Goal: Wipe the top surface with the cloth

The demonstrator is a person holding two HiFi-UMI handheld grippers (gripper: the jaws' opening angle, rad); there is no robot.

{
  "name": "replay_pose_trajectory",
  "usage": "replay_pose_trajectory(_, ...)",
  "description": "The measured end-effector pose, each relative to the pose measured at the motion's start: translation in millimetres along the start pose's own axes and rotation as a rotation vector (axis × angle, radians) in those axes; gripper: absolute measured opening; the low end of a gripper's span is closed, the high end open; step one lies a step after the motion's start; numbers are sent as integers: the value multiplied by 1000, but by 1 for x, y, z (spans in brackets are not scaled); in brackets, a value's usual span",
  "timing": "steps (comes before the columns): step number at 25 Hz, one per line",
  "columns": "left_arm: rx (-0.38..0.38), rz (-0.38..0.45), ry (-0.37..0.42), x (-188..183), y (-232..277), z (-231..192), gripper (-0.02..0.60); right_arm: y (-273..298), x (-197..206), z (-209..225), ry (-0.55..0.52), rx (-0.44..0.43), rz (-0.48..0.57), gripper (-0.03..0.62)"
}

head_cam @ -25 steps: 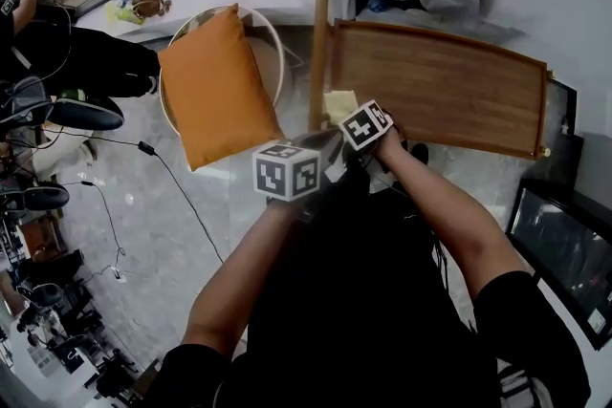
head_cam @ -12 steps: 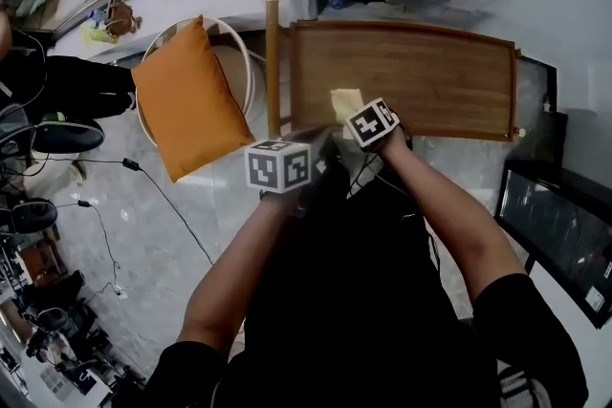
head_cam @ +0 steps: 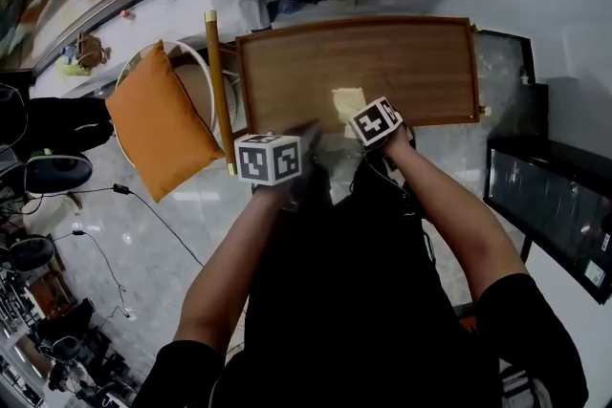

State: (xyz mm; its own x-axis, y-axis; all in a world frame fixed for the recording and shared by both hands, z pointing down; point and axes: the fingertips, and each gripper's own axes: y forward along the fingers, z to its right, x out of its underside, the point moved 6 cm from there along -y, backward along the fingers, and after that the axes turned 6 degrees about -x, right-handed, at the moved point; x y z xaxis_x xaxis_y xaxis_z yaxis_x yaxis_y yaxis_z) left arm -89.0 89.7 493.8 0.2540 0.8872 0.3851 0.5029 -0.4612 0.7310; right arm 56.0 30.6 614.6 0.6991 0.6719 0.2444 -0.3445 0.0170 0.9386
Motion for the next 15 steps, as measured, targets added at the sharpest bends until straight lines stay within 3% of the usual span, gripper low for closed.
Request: replay_pose_trajectory(15,52,-66,25,12,74,74,9,-48,58,92,73,45,60,34)
